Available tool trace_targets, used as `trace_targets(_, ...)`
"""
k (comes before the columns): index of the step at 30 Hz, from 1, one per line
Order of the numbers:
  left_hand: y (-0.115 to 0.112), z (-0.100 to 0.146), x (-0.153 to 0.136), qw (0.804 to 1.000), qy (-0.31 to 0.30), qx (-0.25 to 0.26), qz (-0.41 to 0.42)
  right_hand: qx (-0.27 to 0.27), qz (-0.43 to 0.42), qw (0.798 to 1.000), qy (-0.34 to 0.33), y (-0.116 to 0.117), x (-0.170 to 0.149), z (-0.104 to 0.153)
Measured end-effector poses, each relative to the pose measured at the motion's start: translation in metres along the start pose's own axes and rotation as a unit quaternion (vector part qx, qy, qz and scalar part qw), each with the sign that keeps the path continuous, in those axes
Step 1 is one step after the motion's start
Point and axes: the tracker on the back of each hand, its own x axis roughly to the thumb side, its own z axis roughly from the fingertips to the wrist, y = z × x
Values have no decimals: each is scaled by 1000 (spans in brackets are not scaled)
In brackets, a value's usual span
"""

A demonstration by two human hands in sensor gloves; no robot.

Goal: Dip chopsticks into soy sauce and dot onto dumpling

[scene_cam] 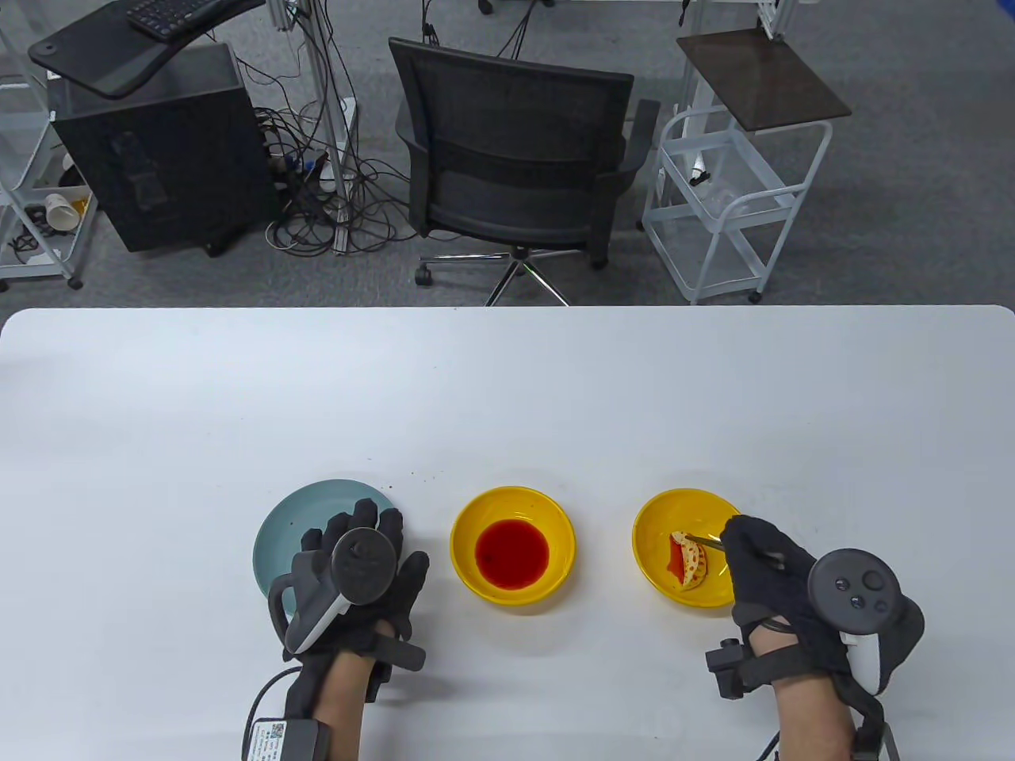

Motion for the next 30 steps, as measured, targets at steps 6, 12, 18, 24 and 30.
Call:
trace_targets(6, 0, 0, -1, 1000, 3, -3, 3, 4, 5, 1000, -8, -2, 2, 2)
trace_targets(12, 0, 0, -2, 1000, 4, -3, 5, 12, 11, 1000, -9, -6, 4, 3)
trace_targets(18, 0, 0, -2, 1000, 4, -4, 3, 0, -6, 1000, -14, -14, 3, 3)
trace_targets(24, 0, 0, -2, 1000, 4, -4, 1, -10, -13, 999, -28, -10, 4, 4)
trace_targets(30, 0, 0, -2, 1000, 4, -4, 0, 6, 6, 1000, -28, -2, 4, 3)
